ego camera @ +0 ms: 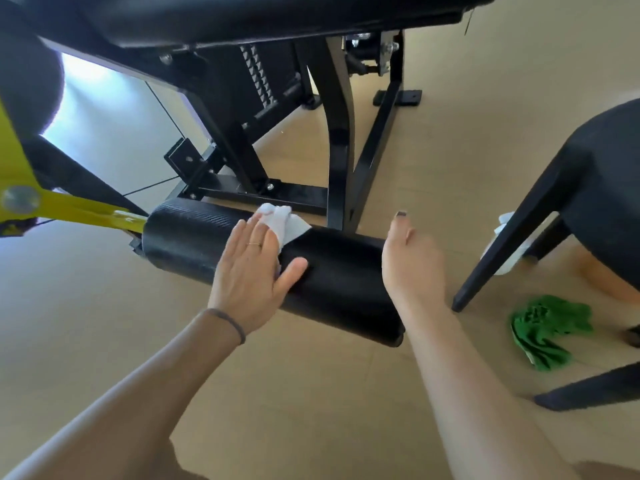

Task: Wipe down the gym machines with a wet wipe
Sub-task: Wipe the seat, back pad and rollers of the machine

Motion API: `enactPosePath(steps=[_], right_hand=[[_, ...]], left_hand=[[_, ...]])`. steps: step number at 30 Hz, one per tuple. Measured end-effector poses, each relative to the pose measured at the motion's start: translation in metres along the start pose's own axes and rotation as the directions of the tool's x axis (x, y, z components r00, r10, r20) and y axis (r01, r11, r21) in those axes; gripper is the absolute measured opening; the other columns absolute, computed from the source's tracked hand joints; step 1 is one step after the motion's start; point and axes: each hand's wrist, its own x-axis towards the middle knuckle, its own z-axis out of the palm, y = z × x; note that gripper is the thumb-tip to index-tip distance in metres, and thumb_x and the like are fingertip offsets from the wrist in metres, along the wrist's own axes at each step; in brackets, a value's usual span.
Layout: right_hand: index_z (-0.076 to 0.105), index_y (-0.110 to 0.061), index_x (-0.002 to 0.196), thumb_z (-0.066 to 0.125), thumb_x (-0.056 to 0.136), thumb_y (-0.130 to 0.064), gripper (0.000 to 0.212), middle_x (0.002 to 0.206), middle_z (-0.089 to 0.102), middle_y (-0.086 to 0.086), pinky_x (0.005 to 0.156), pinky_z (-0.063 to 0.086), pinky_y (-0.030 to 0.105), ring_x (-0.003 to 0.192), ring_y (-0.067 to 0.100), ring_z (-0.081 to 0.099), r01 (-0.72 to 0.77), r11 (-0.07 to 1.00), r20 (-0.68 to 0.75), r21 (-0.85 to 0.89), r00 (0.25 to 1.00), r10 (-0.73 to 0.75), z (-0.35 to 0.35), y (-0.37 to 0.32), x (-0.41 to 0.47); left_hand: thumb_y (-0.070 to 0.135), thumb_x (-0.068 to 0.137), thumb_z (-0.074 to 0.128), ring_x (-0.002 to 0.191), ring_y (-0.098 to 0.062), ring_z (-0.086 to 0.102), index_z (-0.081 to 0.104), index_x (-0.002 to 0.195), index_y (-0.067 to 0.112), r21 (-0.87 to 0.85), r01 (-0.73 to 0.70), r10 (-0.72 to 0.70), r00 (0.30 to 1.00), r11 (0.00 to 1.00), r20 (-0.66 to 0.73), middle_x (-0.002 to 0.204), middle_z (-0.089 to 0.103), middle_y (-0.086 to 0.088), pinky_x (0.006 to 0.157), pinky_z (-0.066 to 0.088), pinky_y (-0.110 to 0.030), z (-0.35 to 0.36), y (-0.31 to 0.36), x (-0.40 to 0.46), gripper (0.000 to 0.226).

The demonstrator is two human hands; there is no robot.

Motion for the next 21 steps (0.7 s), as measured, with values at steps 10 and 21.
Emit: enactPosePath(steps=[10,21], right_hand=[[0.038,-0.008,0.087,0.015,0.111,-0.035,0.042,0.065,0.043,-0.001,0.053,0.026,0.031,0.059,0.022,0.043,0.066,0.914,-0.011,-0.399,0.997,-0.077,0.006,-0.007,-0.001],[0.070,0.001,0.104,0.022,0.111,-0.037,0.061,0.089,0.064,0.017,0.068,0.030,0.035,0.069,0.027,0.045,0.010,0.975,-0.036,-0.222,0.999,-0.018,0.002,-0.016,-0.006]], left_hand=[[0.034,0.104,0.011,0.145,-0.013,0.034,0.047,0.147,0.022,-0.104,0.066,-0.076,0.993,0.992,-0.096,0.153,0.046,0.004,0.124,0.015,-0.037,0.022,-0.090,0.011,0.057],[0.030,0.105,0.017,0.149,-0.021,0.026,0.027,0.156,0.011,-0.037,-0.174,0.168,0.978,0.984,-0.125,0.160,0.032,-0.007,0.121,0.023,-0.042,0.012,-0.025,-0.008,0.055]])
